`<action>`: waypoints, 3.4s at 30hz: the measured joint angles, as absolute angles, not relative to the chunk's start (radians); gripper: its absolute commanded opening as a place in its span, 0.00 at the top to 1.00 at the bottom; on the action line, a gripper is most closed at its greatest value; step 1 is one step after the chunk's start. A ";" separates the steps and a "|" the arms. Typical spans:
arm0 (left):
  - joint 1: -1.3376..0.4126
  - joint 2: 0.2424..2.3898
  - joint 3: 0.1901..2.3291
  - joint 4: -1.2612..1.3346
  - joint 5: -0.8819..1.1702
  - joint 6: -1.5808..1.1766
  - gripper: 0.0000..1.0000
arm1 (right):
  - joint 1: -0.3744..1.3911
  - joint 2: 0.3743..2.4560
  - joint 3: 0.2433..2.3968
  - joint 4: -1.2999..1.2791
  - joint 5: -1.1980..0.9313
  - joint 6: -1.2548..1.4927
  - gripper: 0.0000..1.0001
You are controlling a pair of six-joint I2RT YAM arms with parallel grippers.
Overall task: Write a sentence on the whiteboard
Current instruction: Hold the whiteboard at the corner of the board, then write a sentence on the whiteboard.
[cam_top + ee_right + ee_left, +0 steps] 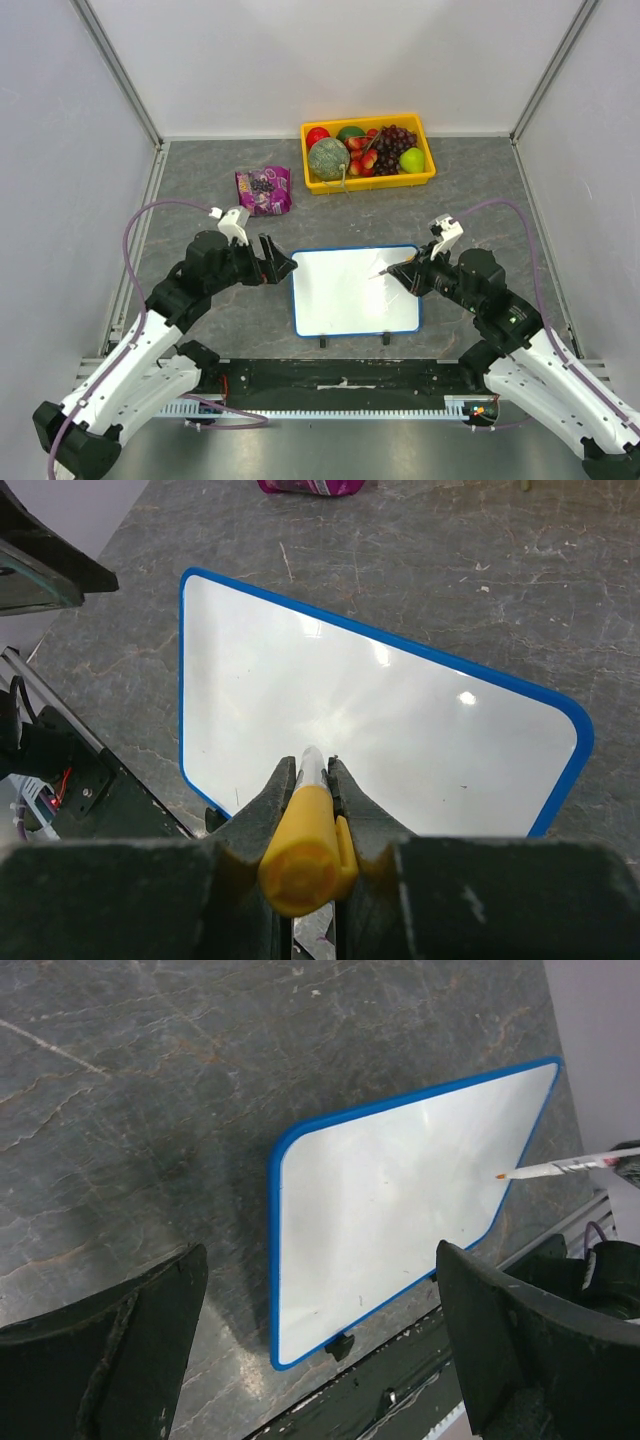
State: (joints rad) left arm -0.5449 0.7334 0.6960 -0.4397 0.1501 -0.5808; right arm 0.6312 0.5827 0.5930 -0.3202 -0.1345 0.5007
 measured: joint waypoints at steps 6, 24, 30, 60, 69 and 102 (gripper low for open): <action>-0.402 0.736 0.578 -0.379 0.284 -0.574 0.00 | 0.631 0.579 0.593 -0.306 -0.155 0.493 1.00; -0.300 1.033 0.262 0.391 0.763 -0.617 0.06 | 0.631 0.614 0.593 -0.242 -0.265 0.505 1.00; -0.300 1.114 0.224 0.552 0.823 -0.616 0.10 | 0.631 0.679 0.593 -0.178 -0.304 0.538 1.00; -0.300 1.270 0.216 0.700 0.950 -0.603 0.69 | 1.034 0.901 0.680 -0.007 0.128 0.477 1.00; -0.300 1.269 0.210 0.721 0.981 -0.604 0.93 | 1.045 0.920 0.683 0.008 0.200 0.442 1.00; -0.300 1.295 0.216 0.754 1.027 -0.613 0.98 | 1.181 1.027 0.715 0.154 0.500 0.365 1.00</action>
